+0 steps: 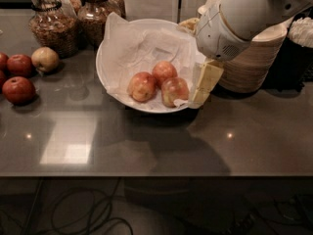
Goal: Pick apple from white bowl
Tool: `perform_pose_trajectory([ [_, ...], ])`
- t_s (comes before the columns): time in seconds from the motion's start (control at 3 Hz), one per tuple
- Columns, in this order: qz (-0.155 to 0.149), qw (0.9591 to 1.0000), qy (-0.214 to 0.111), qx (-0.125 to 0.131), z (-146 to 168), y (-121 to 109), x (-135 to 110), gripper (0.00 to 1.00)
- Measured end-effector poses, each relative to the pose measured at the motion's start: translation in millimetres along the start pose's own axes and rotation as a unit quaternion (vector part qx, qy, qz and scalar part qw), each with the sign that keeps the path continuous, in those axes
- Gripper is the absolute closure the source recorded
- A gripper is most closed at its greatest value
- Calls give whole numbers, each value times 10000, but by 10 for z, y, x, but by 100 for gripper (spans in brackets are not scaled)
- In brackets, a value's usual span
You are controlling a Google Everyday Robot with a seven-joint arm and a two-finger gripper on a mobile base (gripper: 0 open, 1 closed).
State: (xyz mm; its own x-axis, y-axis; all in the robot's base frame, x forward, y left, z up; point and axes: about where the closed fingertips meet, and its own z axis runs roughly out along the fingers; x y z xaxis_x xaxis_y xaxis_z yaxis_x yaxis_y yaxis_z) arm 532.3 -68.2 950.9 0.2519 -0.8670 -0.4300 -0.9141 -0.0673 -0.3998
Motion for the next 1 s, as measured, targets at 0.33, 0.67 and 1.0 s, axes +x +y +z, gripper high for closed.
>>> perform_pose_trajectory([
  [0.33, -36, 9995, -323, 57, 224, -144, -23, 3],
  [0.67, -98, 9984, -559, 41, 392, -244, -70, 6],
  [1.0, -309, 9958, -847, -143, 579, -290, -279, 6],
])
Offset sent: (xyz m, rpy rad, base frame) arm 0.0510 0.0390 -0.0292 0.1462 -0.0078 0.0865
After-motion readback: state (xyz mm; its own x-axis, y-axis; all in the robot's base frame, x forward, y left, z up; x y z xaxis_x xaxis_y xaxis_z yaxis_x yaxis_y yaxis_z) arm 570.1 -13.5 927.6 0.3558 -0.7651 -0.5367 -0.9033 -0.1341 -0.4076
